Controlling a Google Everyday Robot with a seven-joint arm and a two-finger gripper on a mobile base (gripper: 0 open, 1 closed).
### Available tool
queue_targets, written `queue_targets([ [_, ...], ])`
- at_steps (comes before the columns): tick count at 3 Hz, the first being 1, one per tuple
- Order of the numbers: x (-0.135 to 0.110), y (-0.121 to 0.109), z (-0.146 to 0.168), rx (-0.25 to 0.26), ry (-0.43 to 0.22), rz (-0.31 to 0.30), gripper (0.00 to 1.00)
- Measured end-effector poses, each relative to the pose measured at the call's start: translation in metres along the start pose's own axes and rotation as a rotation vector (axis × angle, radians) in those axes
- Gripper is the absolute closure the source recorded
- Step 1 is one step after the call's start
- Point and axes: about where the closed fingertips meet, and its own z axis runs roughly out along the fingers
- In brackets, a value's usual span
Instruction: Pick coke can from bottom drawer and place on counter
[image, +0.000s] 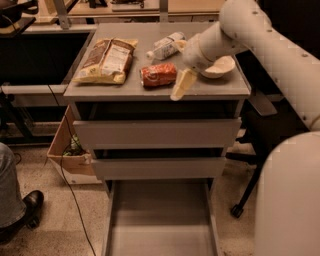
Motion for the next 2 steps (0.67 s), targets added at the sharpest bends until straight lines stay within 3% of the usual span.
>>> queue_targets([
  [1, 0.015, 0.032, -0.050, 0.003, -0.029, -0.033, 0.00],
  [2, 0.034, 0.058, -0.105, 0.030, -0.008, -0.067, 0.00],
])
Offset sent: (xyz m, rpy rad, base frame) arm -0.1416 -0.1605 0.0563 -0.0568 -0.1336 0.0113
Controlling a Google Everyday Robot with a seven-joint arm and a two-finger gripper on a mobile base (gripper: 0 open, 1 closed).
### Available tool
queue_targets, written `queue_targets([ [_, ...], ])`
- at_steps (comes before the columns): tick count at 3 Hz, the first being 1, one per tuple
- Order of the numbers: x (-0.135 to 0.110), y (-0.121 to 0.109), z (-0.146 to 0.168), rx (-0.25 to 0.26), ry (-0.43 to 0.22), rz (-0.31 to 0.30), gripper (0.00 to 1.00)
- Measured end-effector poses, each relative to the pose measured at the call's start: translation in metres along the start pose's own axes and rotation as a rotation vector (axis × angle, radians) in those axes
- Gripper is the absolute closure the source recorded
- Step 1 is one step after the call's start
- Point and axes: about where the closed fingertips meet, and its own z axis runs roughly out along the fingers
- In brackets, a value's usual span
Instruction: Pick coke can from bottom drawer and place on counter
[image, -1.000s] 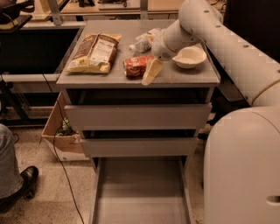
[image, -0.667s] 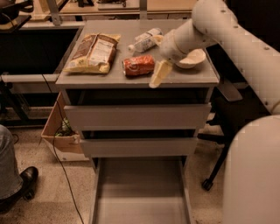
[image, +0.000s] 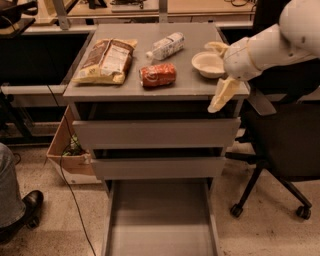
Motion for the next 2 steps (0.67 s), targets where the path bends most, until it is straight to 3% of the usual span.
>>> queue_targets([
  [1, 0.0169, 0.0125, -0.0460, 0.039, 0.034, -0.028, 0.00],
  [2, 0.0216, 0.0149, -0.0545, 0.047, 0.041, -0.031, 0.00],
])
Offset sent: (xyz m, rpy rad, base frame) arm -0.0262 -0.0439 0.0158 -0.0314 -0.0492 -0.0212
